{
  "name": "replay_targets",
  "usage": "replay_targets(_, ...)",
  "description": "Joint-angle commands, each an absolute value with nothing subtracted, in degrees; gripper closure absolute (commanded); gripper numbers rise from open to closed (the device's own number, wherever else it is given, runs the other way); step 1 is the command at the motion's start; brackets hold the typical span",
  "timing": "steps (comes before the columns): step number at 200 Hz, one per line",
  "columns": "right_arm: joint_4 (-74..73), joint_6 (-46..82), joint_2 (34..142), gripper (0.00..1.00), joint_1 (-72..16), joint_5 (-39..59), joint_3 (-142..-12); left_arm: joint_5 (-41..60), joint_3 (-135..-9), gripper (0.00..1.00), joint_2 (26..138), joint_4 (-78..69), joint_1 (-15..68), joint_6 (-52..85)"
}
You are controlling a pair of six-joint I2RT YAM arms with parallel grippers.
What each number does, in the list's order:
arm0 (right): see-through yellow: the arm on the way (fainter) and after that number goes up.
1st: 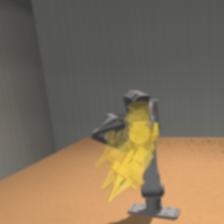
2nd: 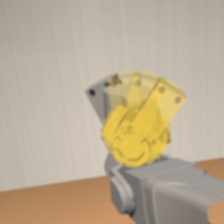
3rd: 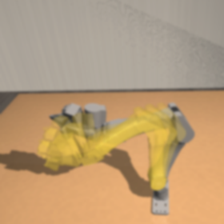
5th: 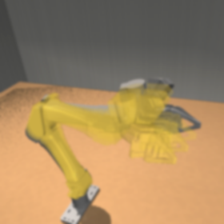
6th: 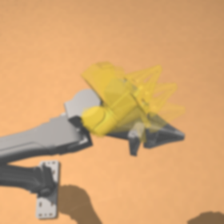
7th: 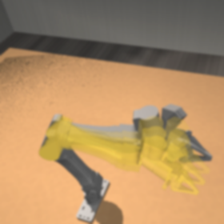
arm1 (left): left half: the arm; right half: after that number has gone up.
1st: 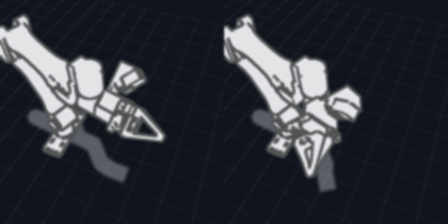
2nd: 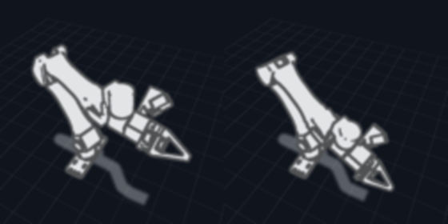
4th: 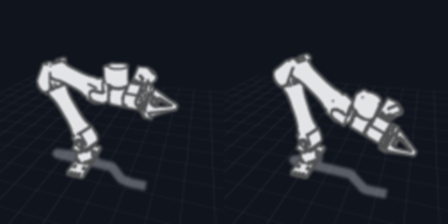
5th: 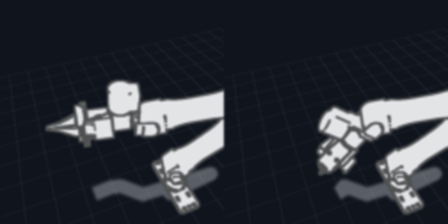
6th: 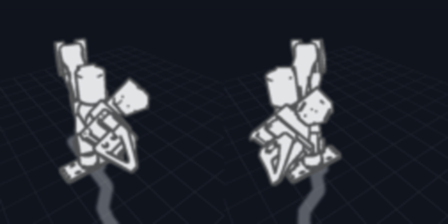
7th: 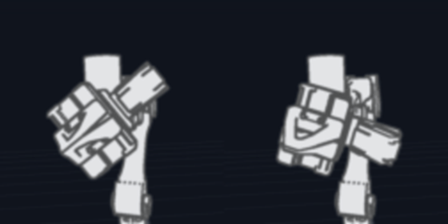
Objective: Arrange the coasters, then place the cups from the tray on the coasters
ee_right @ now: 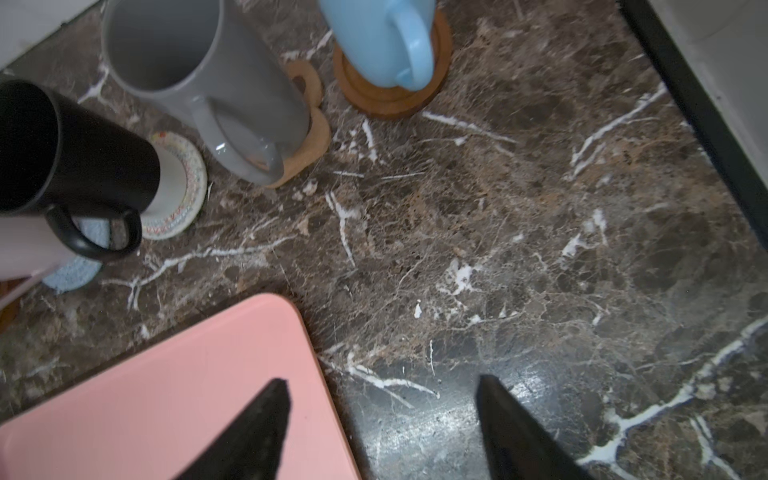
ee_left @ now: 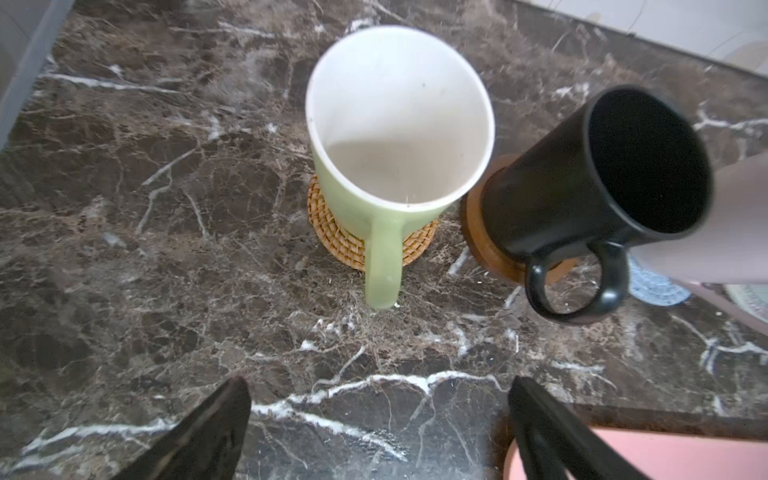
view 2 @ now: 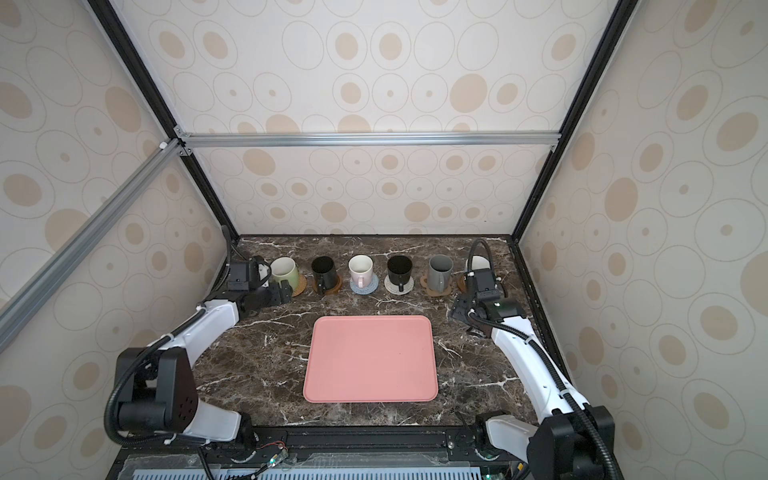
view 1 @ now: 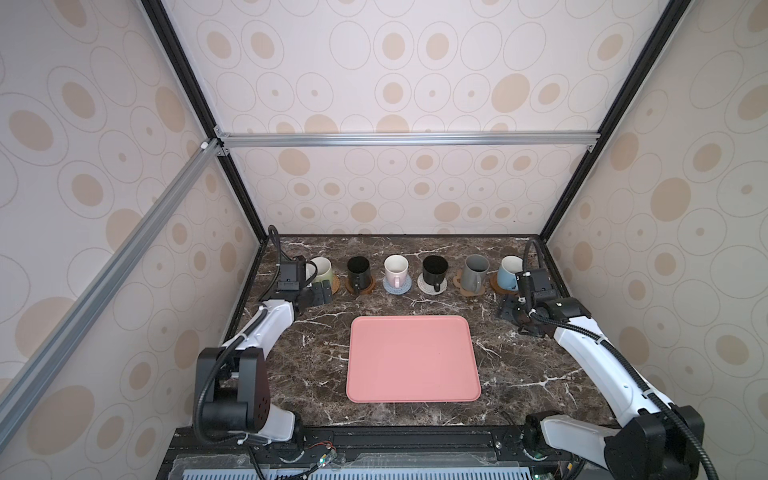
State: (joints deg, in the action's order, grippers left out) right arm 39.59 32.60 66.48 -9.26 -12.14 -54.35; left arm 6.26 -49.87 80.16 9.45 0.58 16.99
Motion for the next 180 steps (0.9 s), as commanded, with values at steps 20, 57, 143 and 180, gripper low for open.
replay_targets(20,26.0,23.8,62.6,0.0,-8.8,-25.7,-45.8,1.2,-34.5,0.0,68.6,-11.9,0.1,20.1)
replay_targets(57,2.1,9.3,60.6,0.0,-8.8,-27.0,-32.8,-1.6,-18.4,0.0,64.0,-36.6,0.1,17.7)
replay_targets(143,-27.0,6.3,75.1,0.0,-8.0,-30.6,-24.7,-4.4,-13.6,0.0,78.4,-61.5,0.3,9.6)
replay_targets(180,-33.0,3.0,82.3,0.01,-7.5,-25.9,-28.1,-2.9,-18.8,0.0,82.3,-56.1,0.4,7.4)
